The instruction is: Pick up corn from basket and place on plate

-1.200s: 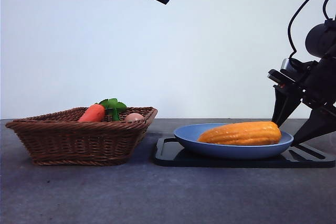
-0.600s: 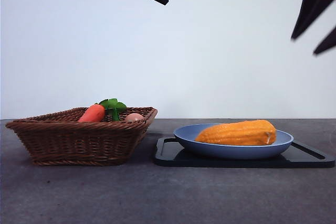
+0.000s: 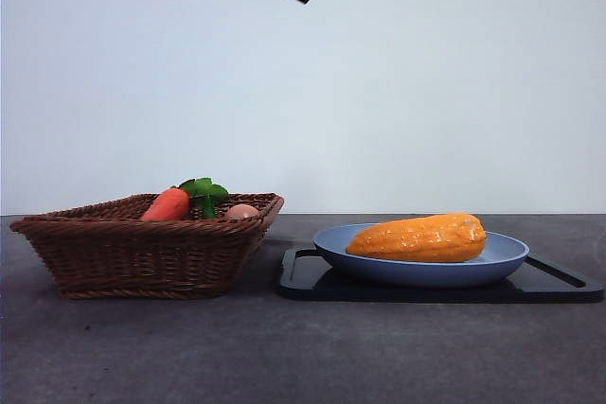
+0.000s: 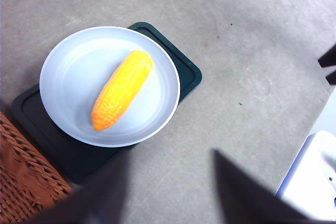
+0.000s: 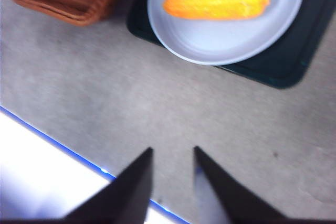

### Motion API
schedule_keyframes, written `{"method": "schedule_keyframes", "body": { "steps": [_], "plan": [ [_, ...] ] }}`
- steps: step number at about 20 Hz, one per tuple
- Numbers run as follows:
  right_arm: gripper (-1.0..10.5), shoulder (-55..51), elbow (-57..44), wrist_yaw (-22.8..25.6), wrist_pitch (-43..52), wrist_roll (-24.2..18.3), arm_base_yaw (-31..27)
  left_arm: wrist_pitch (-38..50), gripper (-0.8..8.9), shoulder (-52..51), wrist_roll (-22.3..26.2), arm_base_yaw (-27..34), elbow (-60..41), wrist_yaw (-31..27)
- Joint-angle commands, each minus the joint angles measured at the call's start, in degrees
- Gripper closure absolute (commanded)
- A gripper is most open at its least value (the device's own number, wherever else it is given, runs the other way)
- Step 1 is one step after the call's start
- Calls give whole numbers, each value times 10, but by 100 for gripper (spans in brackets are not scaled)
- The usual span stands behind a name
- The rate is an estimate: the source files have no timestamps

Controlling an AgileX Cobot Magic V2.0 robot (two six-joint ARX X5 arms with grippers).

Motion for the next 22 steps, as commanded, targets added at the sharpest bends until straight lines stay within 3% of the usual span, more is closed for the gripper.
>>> {"method": "schedule_keyframes", "body": {
  "steps": [1,22],
  "plan": [
    [946,5,12,6,-3,-23,4,4,791,2,4,-6,13,-1],
    [945,5,12,6,65,-22,5,26,806,2,5,-6,13,-1]
  ]
}}
